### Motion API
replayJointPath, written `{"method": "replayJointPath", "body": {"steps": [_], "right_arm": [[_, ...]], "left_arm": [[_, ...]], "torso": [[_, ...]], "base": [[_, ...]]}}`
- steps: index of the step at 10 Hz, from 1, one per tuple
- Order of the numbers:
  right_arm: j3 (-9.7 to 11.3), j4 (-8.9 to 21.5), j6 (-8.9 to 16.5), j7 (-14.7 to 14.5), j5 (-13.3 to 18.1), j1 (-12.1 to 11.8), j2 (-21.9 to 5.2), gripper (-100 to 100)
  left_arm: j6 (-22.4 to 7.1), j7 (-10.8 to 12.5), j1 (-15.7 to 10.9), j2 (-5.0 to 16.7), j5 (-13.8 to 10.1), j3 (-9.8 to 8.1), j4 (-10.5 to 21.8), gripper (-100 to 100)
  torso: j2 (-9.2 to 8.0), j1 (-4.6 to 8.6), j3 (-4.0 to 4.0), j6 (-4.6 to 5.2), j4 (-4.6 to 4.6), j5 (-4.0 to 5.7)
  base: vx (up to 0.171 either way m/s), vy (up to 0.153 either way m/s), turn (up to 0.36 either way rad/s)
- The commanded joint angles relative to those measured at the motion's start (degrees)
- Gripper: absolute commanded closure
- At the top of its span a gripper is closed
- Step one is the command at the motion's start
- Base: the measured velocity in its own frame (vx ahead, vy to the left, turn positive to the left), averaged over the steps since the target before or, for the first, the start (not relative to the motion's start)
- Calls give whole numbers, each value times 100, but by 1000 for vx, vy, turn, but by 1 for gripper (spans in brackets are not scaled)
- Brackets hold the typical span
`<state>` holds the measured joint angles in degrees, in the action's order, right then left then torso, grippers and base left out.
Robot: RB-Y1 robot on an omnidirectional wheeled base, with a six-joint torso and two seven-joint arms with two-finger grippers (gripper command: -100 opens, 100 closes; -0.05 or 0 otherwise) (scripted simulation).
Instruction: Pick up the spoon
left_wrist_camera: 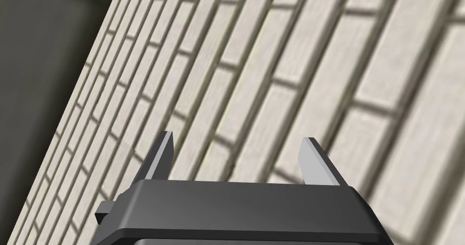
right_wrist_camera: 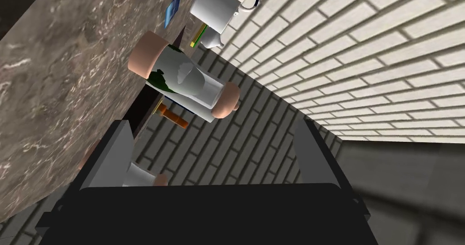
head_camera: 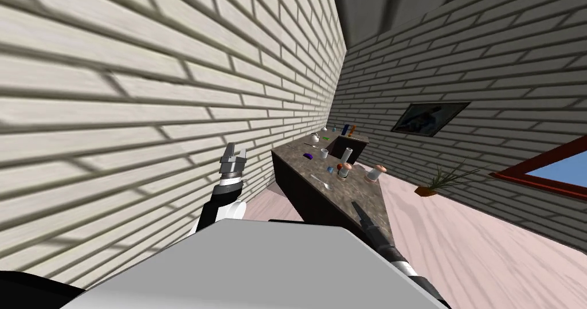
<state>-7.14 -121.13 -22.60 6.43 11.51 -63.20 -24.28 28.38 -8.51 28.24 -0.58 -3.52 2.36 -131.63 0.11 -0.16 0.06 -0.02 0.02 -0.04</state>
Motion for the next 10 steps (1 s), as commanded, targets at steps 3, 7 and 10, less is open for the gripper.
{"method": "replayJointPath", "body": {"steps": [3,7,10], "right_arm": [[-77,33,2,42,172,-481,-283,-100],[-154,96,51,67,430,-1024,-646,-100],[-245,146,106,84,692,-1518,-996,-100]], "left_arm": [[0,0,0,0,0,0,0,0],[0,0,0,0,0,0,0,0],[0,0,2,0,0,-1,-1,0]], "torso": [[5,-1,3,-1,1,-1],[2,4,2,2,1,0],[6,2,5,8,3,0]], "base": [[46,39,199],[47,28,197],[63,32,233]]}}
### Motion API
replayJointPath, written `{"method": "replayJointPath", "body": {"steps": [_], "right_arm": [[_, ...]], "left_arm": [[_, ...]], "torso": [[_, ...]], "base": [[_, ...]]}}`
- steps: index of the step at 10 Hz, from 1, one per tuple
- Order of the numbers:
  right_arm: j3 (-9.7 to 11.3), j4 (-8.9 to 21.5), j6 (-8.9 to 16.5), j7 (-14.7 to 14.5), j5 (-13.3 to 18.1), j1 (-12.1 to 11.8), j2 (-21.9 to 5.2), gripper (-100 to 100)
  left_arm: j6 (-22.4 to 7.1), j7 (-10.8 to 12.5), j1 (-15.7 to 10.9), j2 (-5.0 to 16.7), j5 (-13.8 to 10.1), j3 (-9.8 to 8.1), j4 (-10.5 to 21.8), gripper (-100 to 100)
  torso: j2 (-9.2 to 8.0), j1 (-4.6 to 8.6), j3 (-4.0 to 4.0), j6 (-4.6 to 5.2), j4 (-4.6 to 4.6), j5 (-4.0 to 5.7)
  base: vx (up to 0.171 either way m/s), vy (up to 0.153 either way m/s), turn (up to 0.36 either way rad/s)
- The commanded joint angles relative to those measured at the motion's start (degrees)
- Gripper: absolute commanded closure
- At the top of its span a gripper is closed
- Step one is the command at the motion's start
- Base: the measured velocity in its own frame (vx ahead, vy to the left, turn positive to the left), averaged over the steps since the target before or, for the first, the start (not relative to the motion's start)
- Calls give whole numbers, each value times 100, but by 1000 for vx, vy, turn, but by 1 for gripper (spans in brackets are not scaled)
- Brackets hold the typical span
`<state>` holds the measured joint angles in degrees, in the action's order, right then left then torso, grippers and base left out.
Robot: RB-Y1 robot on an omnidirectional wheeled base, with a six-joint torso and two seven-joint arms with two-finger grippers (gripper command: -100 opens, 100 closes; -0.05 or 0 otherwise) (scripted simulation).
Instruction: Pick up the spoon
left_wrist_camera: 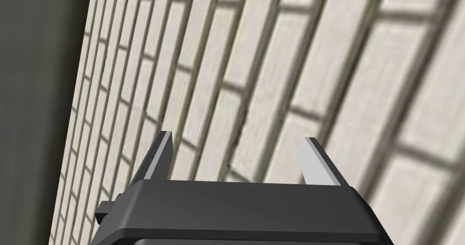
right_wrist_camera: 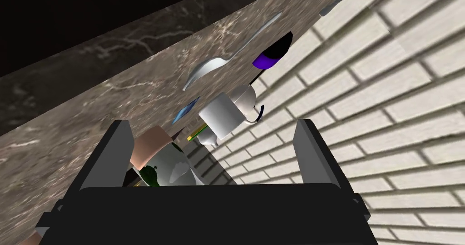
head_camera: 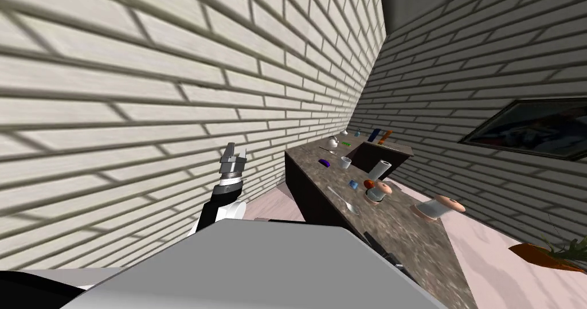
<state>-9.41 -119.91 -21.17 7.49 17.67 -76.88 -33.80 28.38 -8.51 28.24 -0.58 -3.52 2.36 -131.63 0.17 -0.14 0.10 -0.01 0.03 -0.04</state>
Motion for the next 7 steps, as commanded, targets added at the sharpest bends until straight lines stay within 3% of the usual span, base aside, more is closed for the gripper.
{"method": "replayJointPath", "body": {"steps": [1,2,5,7], "right_arm": [[-18,24,-37,-22,76,-210,-45,-100],[-68,46,-7,-17,208,-405,-208,-100],[-118,68,26,-15,339,-770,-362,-100],[-214,112,108,-21,601,-1221,-645,-100]], "left_arm": [[0,0,0,0,0,0,0,0],[0,0,1,0,0,-1,0,0],[0,0,0,0,0,0,0,0],[0,0,1,0,0,-1,0,0]], "torso": [[0,0,0,0,0,0],[3,6,2,5,1,1],[-4,5,-2,1,-1,1],[6,8,3,2,1,2]], "base": [[72,7,189],[46,15,265],[53,5,174],[79,7,324]]}}
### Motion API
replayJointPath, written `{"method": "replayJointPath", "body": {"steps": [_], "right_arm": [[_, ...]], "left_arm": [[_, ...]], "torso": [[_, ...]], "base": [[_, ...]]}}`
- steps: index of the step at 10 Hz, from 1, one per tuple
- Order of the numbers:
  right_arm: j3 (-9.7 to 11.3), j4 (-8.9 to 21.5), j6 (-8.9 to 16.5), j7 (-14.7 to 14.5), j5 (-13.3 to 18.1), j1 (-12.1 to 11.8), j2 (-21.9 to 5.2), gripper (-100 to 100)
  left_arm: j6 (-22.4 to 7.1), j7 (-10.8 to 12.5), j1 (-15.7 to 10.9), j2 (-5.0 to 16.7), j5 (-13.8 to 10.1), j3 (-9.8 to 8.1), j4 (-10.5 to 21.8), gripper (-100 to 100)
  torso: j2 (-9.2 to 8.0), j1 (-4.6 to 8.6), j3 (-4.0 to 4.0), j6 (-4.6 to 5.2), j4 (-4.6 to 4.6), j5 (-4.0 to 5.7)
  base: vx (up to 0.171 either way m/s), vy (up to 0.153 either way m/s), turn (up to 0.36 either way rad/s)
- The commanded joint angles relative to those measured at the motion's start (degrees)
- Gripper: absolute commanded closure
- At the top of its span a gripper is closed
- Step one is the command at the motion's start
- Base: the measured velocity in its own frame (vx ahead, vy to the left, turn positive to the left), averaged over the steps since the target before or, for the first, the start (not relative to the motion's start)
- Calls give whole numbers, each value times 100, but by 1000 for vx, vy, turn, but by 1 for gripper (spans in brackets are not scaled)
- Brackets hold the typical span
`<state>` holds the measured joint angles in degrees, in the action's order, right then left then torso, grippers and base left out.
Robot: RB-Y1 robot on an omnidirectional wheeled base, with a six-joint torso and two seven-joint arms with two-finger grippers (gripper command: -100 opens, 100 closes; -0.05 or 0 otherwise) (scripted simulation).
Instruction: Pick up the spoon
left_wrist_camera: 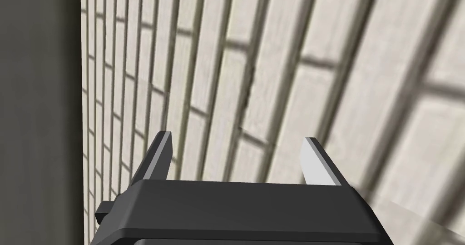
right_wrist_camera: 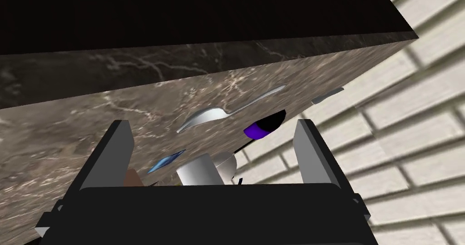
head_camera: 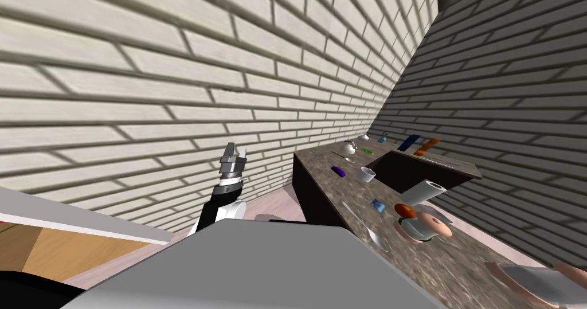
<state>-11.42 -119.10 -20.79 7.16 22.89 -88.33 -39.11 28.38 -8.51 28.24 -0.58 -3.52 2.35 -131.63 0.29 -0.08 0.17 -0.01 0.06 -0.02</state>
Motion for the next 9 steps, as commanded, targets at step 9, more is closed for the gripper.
{"method": "replayJointPath", "body": {"steps": [9], "right_arm": [[-140,129,432,-128,838,-1449,-946,-100]], "left_arm": [[0,0,2,1,0,-2,0,0]], "torso": [[-6,9,-3,9,-2,3]], "base": [[69,-23,246]]}}
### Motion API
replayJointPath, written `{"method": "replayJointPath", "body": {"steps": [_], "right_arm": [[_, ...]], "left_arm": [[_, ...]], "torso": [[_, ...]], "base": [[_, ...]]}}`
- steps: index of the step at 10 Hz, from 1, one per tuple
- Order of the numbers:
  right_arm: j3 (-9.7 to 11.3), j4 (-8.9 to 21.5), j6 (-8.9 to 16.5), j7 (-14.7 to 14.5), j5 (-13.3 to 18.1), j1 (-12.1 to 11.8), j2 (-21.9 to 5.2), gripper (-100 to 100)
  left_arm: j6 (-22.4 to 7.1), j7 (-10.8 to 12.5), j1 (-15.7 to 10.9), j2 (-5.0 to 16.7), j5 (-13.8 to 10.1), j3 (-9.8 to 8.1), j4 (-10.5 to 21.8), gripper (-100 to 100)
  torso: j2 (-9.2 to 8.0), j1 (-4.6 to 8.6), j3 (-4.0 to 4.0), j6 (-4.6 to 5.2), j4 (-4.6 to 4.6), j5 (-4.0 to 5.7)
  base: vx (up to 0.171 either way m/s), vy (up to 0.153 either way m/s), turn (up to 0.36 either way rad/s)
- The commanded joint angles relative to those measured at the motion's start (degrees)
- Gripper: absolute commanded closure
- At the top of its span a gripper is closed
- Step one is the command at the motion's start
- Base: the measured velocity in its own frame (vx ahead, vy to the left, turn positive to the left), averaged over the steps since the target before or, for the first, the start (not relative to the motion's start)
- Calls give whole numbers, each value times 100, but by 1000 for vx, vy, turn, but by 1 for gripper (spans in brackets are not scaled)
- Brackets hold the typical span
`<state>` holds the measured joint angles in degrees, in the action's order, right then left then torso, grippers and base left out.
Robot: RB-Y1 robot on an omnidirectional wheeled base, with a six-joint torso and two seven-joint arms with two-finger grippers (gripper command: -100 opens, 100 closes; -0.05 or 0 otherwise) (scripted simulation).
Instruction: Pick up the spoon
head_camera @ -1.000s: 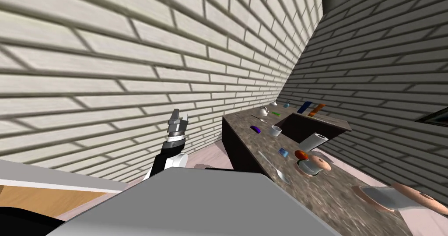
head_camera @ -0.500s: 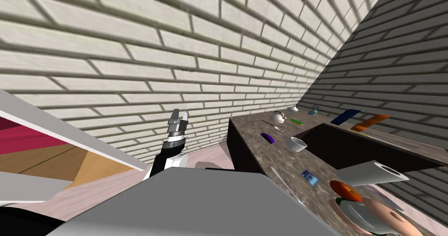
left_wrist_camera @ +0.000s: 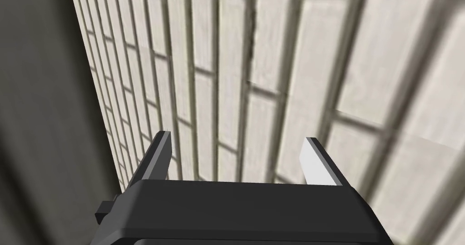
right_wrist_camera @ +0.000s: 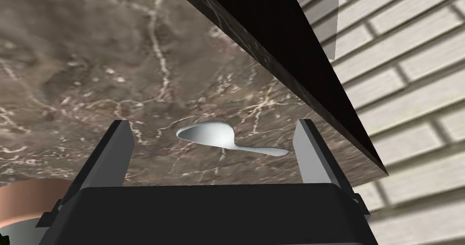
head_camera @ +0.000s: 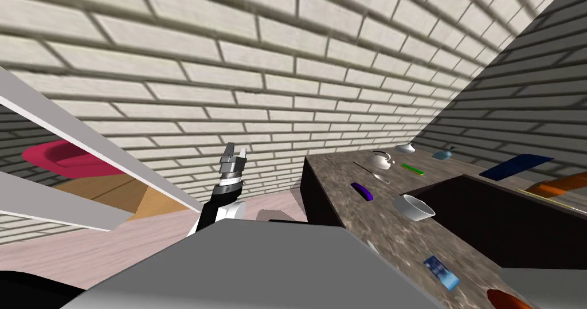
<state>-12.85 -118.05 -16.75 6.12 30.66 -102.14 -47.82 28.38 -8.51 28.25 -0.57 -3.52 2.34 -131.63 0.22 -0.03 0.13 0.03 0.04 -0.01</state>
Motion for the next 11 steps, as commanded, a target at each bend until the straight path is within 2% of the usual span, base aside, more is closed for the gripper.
{"method": "replayJointPath", "body": {"steps": [1,4,8,9,10,11], "right_arm": [[9,18,92,-64,173,-204,-220,-100],[70,-43,265,-194,466,-467,-638,-100],[261,-198,416,-353,751,-546,-1083,-100],[212,-160,366,-335,708,-559,-981,-100],[216,-169,370,-348,717,-562,-991,0],[358,29,342,-371,697,-341,-971,-100]], "left_arm": [[0,0,0,0,0,0,0,0],[0,0,1,0,0,0,0,0],[0,0,1,0,0,0,0,0],[0,0,1,0,0,0,0,0],[0,0,1,0,0,-1,0,0],[0,0,1,0,0,0,0,0]], "torso": [[0,0,0,0,0,0],[18,6,10,1,4,2],[18,-5,10,3,4,0],[21,-13,12,3,4,-2],[5,-18,4,7,1,-4],[-11,-20,-6,8,-3,-4]], "base": [[82,-34,375],[96,-42,256],[99,-26,181],[50,-4,34],[9,-2,-4],[7,9,53]]}}
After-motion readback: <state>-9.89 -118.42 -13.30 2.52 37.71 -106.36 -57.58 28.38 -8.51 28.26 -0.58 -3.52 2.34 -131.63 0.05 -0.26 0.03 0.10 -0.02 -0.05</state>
